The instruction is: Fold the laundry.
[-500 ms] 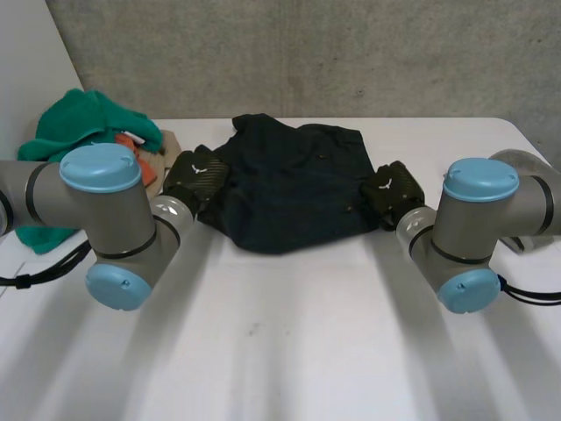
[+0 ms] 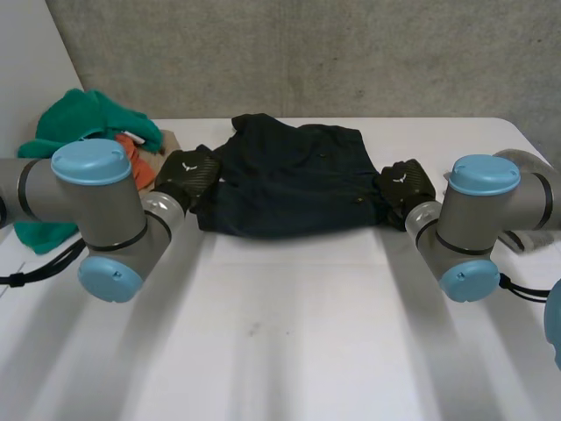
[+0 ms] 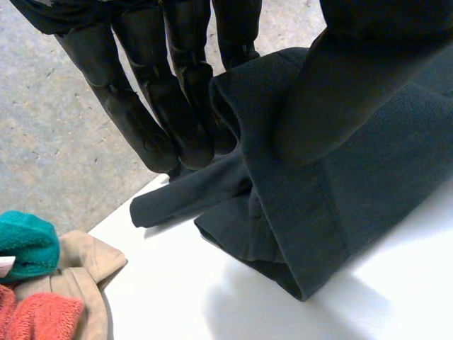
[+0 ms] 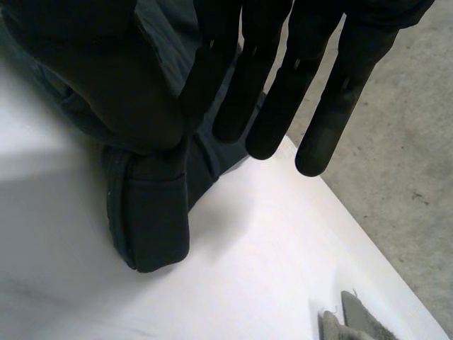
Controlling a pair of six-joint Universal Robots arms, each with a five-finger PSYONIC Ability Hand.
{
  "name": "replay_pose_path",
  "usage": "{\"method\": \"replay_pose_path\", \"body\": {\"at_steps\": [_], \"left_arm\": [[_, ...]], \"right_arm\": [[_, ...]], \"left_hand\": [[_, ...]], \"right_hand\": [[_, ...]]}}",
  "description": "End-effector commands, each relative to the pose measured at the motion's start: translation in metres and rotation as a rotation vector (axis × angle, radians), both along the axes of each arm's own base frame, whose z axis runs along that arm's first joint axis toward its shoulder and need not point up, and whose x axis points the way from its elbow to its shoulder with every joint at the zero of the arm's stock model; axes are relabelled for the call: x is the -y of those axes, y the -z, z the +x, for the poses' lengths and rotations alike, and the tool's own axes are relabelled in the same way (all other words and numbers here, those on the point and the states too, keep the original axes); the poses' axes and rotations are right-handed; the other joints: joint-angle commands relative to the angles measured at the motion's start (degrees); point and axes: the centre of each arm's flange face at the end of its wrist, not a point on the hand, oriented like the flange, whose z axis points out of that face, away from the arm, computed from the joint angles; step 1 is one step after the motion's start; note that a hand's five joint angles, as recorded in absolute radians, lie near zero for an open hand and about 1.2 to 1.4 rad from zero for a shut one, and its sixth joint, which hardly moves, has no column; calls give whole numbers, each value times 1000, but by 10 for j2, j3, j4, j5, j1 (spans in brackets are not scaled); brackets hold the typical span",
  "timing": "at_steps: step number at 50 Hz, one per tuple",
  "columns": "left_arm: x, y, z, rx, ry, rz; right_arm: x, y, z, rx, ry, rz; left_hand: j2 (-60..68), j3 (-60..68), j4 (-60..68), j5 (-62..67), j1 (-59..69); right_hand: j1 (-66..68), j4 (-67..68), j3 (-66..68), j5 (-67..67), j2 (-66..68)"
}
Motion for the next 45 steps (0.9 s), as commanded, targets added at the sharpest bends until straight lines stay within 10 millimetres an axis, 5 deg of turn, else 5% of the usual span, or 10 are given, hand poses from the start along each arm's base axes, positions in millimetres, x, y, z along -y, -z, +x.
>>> {"method": "replay_pose_path", "body": {"at_steps": [1, 8, 20, 24, 30, 35, 39, 45], "left_arm": [[-8, -5, 2, -5, 1, 48], [-21, -55, 8, -85, 0, 56], [-66, -223, 23, -393, 65, -240], [-79, -270, 31, -487, 74, -348], [-88, -314, 40, -581, 73, -470], [-68, -308, 39, -584, 30, -470], [-26, -260, 31, -529, -30, -356], [15, -171, 21, -434, -79, -140]], "right_arm": [[-10, -9, -2, -4, -36, 62], [-18, -81, -24, 84, 11, 56], [-53, -243, -49, 362, 7, -186], [-66, -283, -53, 433, -10, -274], [-75, -316, -54, 525, -37, -350], [-57, -314, -53, 569, -16, -378], [-41, -288, -42, 565, 2, -324], [-24, -212, -13, 507, -3, -146]], "left_hand": [[114, 119, 113, 136, 136], [114, 119, 113, 136, 136], [114, 119, 113, 136, 136], [114, 119, 113, 136, 136], [114, 119, 113, 136, 136], [114, 119, 113, 136, 136], [114, 119, 113, 136, 136], [114, 119, 113, 136, 136]], "right_hand": [[148, 121, 122, 136, 124], [148, 121, 122, 136, 124], [148, 121, 122, 136, 124], [148, 121, 122, 136, 124], [148, 121, 122, 136, 124], [148, 121, 122, 136, 124], [148, 121, 122, 136, 124], [148, 121, 122, 136, 124]]}}
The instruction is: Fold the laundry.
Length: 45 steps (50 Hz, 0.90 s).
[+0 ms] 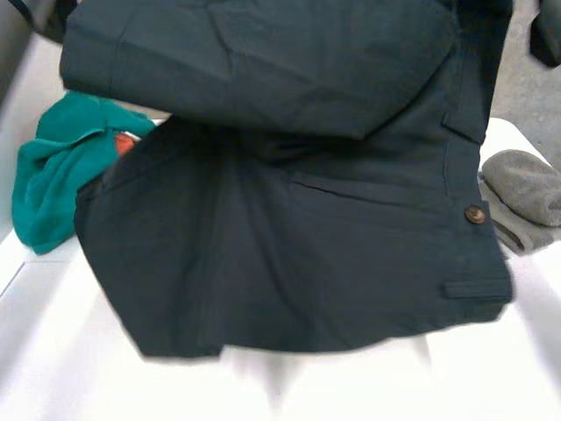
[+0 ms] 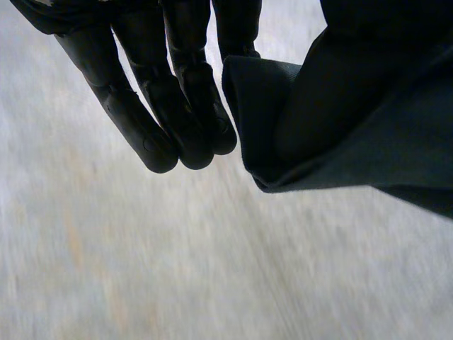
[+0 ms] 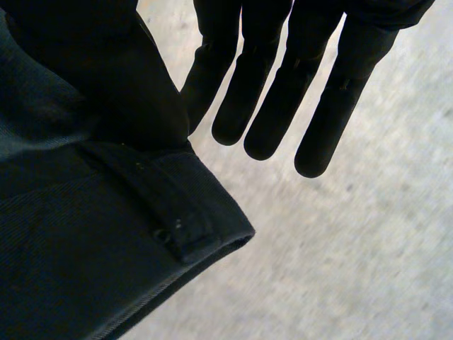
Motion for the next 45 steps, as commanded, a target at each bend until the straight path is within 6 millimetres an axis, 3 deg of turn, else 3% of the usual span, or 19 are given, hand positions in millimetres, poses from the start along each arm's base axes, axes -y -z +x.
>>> {"method": "replay_pose_path", "body": {"at_steps": [1, 2, 6, 9, 10, 13, 14, 21, 25, 30, 31, 34, 35, 41, 45], "left_arm": [[53, 108, -12, 105, -13, 265], [63, 132, -15, 128, -12, 308], [84, 175, -22, 153, -17, 360], [96, 192, -25, 154, -19, 356], [105, 195, -26, 146, -23, 335], [115, 188, -24, 125, -38, 292], [118, 181, -23, 114, -47, 272], [112, 137, -12, 76, -96, 192], [91, 119, -7, 97, -101, 190], [43, 117, 2, 197, -99, 249], [25, 122, 5, 223, -90, 284], [-2, 132, 9, 270, -65, 349], [-20, 139, 12, 291, -42, 393], [-83, 174, 20, 387, 92, 592], [-139, 206, 24, 456, 258, 777]], "right_arm": [[20, 84, 31, -72, -43, 180], [25, 104, 39, -89, -52, 204], [43, 152, 56, -120, -36, 203], [55, 172, 64, -135, 3, 150], [63, 180, 67, -143, 44, 106], [72, 183, 71, -148, 87, 29], [76, 180, 73, -148, 112, -9], [68, 159, 63, -172, 150, 4], [50, 143, 50, -223, 145, 71], [1, 132, 31, -391, 35, 255], [-6, 132, 28, -418, 16, 280], [-35, 134, 14, -515, -55, 390], [-49, 135, 7, -555, -85, 438], [-94, 148, -15, -674, -215, 597], [-125, 172, -30, -762, -338, 697]], "left_hand": [[114, 119, 113, 136, 136], [114, 119, 113, 136, 136], [114, 119, 113, 136, 136], [114, 119, 113, 136, 136], [-24, -19, -25, -3, -2], [-463, -458, -464, -442, -441], [-586, -581, -587, -564, -564], [-586, -581, -587, -564, -564], [-586, -581, -587, -564, -564], [-586, -581, -587, -564, -564], [-586, -581, -587, -564, -564], [-586, -581, -587, -564, -564], [-558, -553, -559, -536, -536], [-354, -349, -355, -332, -332], [-219, -215, -221, -198, -197]], "right_hand": [[148, 114, 118, 122, 124], [148, 114, 118, 122, 124], [148, 114, 118, 122, 124], [148, 114, 118, 122, 124], [49, 15, 19, 23, 26], [-545, -579, -575, -571, -569], [-552, -586, -582, -578, -576], [-552, -586, -582, -578, -576], [-552, -586, -582, -578, -576], [-552, -586, -582, -578, -576], [-552, -586, -582, -578, -576], [-440, -474, -470, -466, -464], [-365, -399, -394, -391, -388], [-204, -238, -234, -230, -228], [-135, -169, -165, -161, -159]]}}
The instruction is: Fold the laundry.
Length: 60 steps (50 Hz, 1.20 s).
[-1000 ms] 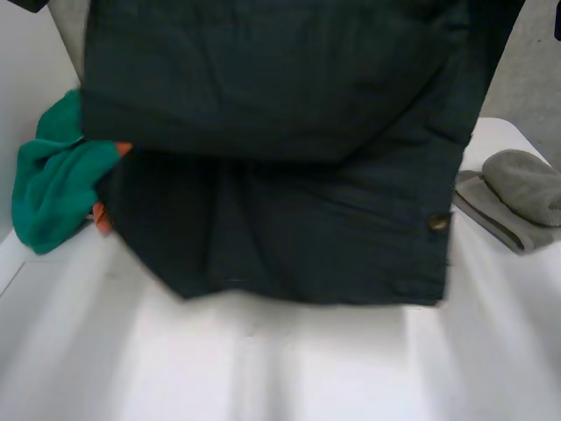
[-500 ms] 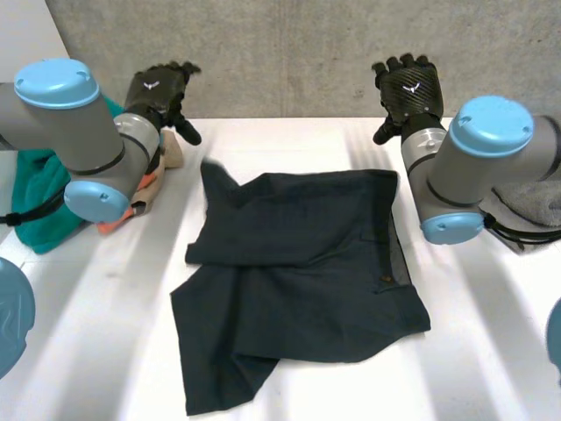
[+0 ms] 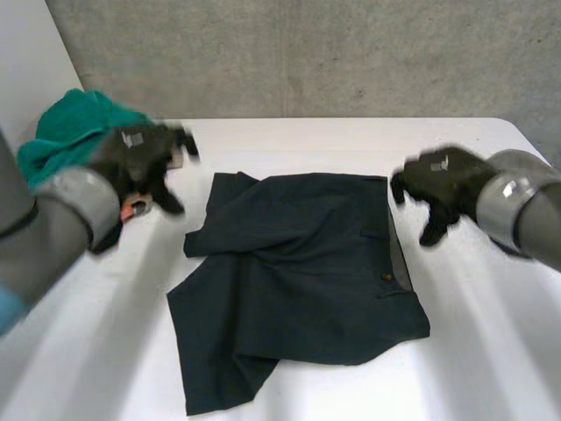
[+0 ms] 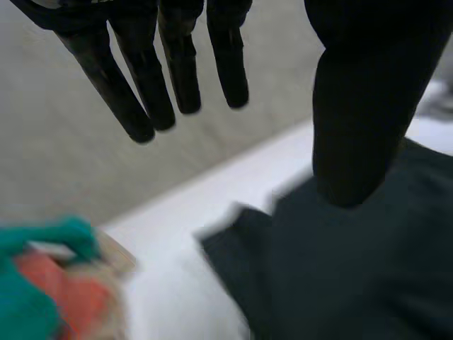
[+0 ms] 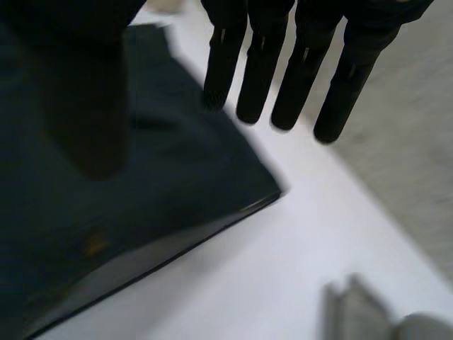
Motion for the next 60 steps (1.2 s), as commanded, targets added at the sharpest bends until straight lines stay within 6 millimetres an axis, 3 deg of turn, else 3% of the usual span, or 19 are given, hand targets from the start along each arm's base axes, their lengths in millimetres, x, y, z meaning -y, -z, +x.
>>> {"method": "replay_pose_path", "body": {"at_steps": [1, 6, 10, 14, 16, 17, 19, 26, 44, 48, 52, 53, 55, 56, 59, 60], "left_arm": [[-90, 52, 8, 66, 216, 341], [-129, 86, 16, 102, 290, 526], [-140, 108, 21, 133, 294, 575], [-133, 122, 21, 155, 283, 562], [-127, 125, 20, 158, 283, 540], [-126, 125, 19, 160, 284, 535], [-121, 125, 18, 162, 282, 499], [-100, 121, 20, 174, 180, 341], [-73, 130, 10, 300, 121, 102], [-67, 141, 7, 341, 132, 100], [-63, 147, 4, 372, 150, 90], [-61, 147, 2, 380, 154, 77], [-58, 145, 0, 386, 157, 59], [-54, 141, -1, 387, 153, 39], [-49, 129, -3, 379, 137, 4], [-49, 109, -4, 360, 120, -44]], "right_arm": [[-52, 34, -23, -112, -160, 211], [-72, 70, -29, -147, -275, 243], [-79, 94, -28, -129, -321, 241], [-75, 110, -23, -103, -351, 189], [-69, 117, -21, -90, -354, 139], [-66, 120, -20, -87, -349, 120], [-61, 125, -19, -73, -335, 68], [-42, 134, -18, -42, -255, -108], [-20, 143, 1, -30, -191, -269], [-16, 145, 4, -40, -174, -293], [-12, 148, 7, -48, -171, -320], [-10, 146, 8, -48, -171, -332], [-10, 144, 9, -44, -170, -339], [-9, 142, 9, -43, -165, -344], [-8, 126, 7, -22, -140, -357], [-9, 110, 5, -2, -119, -370]], "left_hand": [[191, 191, 188, 189, 176], [224, 224, 222, 223, 210], [221, 221, 219, 219, 206], [137, 137, 135, 135, 123], [-35, -35, -37, -37, -50], [-56, -56, -59, -58, -71], [-62, -62, -64, -63, -76], [-67, -67, -69, -68, -81], [-65, -65, -67, -67, -80], [-41, -42, -44, -43, -56], [78, 78, 75, 76, 63], [206, 206, 204, 204, 192], [413, 413, 411, 412, 399], [511, 511, 509, 509, 496], [512, 512, 510, 510, 497], [512, 512, 510, 510, 497]], "right_hand": [[150, 153, 152, 151, 150], [207, 210, 209, 208, 208], [218, 220, 219, 219, 218], [192, 195, 194, 193, 193], [102, 105, 104, 103, 102], [60, 62, 61, 61, 60], [-26, -23, -24, -25, -26], [-97, -94, -95, -96, -97], [-57, -54, -55, -56, -57], [2, 5, 4, 3, 2], [188, 191, 190, 189, 189], [364, 366, 365, 365, 364], [415, 417, 416, 416, 415], [415, 417, 416, 416, 415], [415, 417, 416, 416, 415], [415, 417, 416, 416, 415]]}}
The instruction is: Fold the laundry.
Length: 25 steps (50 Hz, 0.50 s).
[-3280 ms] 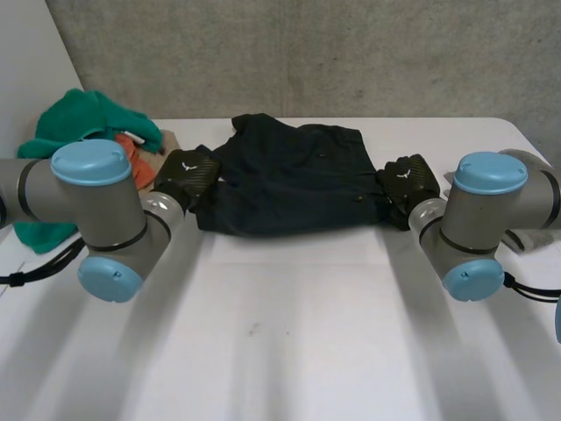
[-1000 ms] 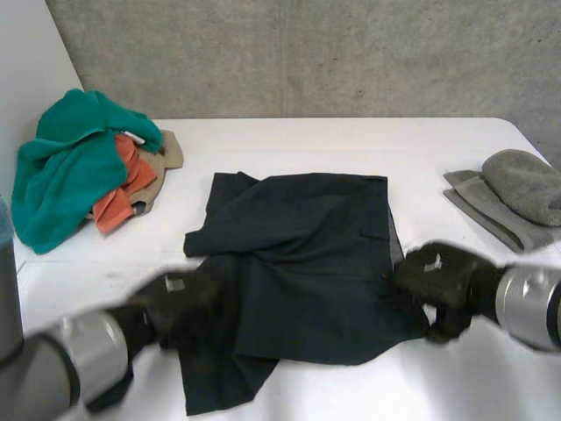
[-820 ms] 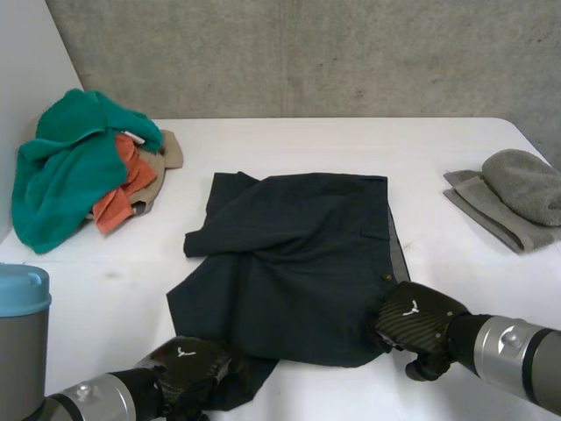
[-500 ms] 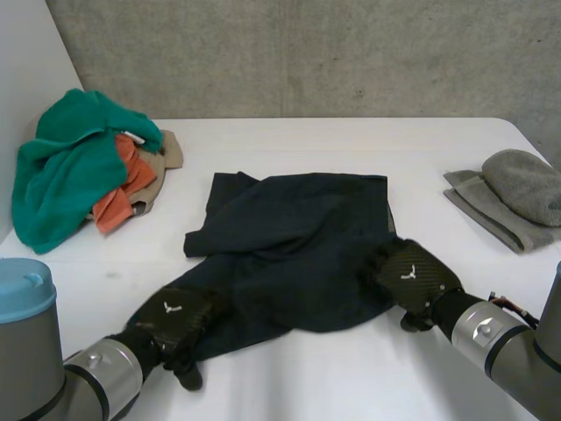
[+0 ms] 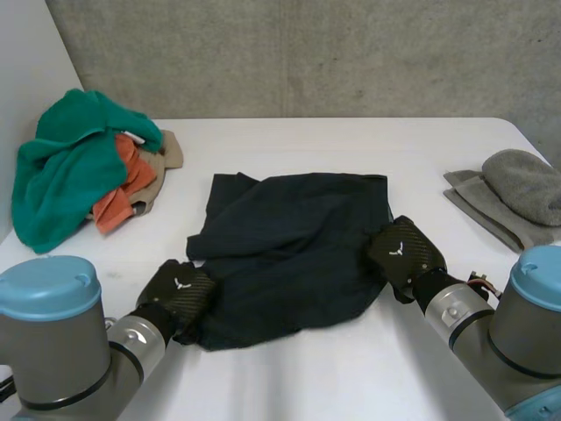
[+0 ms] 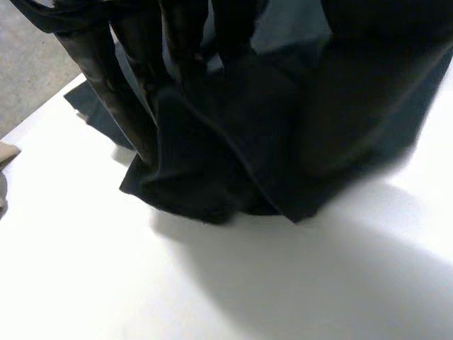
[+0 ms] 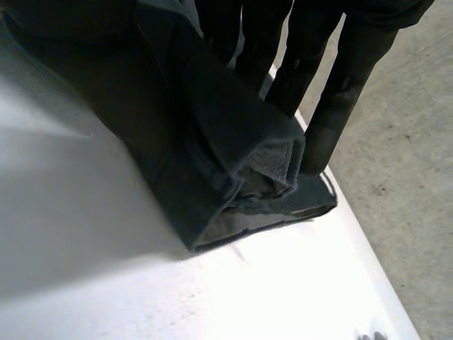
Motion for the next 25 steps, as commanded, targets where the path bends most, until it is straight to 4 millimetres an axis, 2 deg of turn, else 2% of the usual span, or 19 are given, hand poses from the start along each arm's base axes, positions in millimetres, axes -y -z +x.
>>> {"method": "replay_pose_path", "body": {"at_steps": [1, 2, 3, 6, 7, 9, 10, 13, 14, 16, 19, 24, 25], "left_arm": [[9, -49, -6, -41, -10, -142], [7, -61, -6, -56, -11, -163], [4, -86, -5, -91, -13, -212], [1, -125, -3, -154, -15, -286], [-2, -151, -1, -197, -12, -328], [-6, -178, 0, -240, -3, -371], [-11, -201, 3, -271, 1, -396], [-16, -225, 7, -297, -1, -392], [-15, -233, 7, -302, -2, -369], [-10, -238, 5, -300, -9, -344], [5, -233, 0, -277, -25, -265], [40, -204, -10, -208, -55, -139], [53, -192, -13, -191, -64, -105]], "right_arm": [[1, -45, -5, 68, 49, -44], [0, -55, -7, 84, 59, -43], [1, -79, -8, 122, 74, -54], [-1, -116, -15, 163, 105, -39], [-1, -139, -21, 184, 128, -17], [-2, -160, -28, 201, 153, 14], [-3, -179, -33, 214, 176, 46], [-1, -206, -38, 240, 197, 66], [-3, -221, -38, 258, 204, 78], [-4, -231, -37, 267, 201, 103], [-1, -238, -30, 265, 193, 154], [18, -216, -18, 203, 191, 266], [24, -204, -13, 172, 193, 303]], "left_hand": [[185, 189, 188, 194, 195], [185, 189, 188, 194, 195], [185, 189, 188, 194, 195], [185, 189, 188, 194, 195], [185, 189, 188, 194, 195], [185, 189, 188, 194, 195], [185, 189, 188, 194, 195], [185, 189, 188, 194, 195], [185, 189, 188, 194, 195], [185, 189, 188, 194, 195], [185, 189, 188, 194, 195], [185, 189, 188, 194, 195], [185, 189, 188, 194, 195]], "right_hand": [[197, 123, 129, 144, 144], [197, 123, 129, 144, 144], [197, 123, 129, 144, 144], [197, 123, 129, 144, 144], [197, 123, 129, 144, 144], [197, 123, 129, 144, 144], [197, 123, 129, 144, 144], [197, 123, 129, 144, 144], [197, 123, 129, 144, 144], [197, 123, 129, 144, 144], [197, 123, 129, 144, 144], [197, 123, 129, 144, 144], [197, 123, 129, 144, 144]]}}
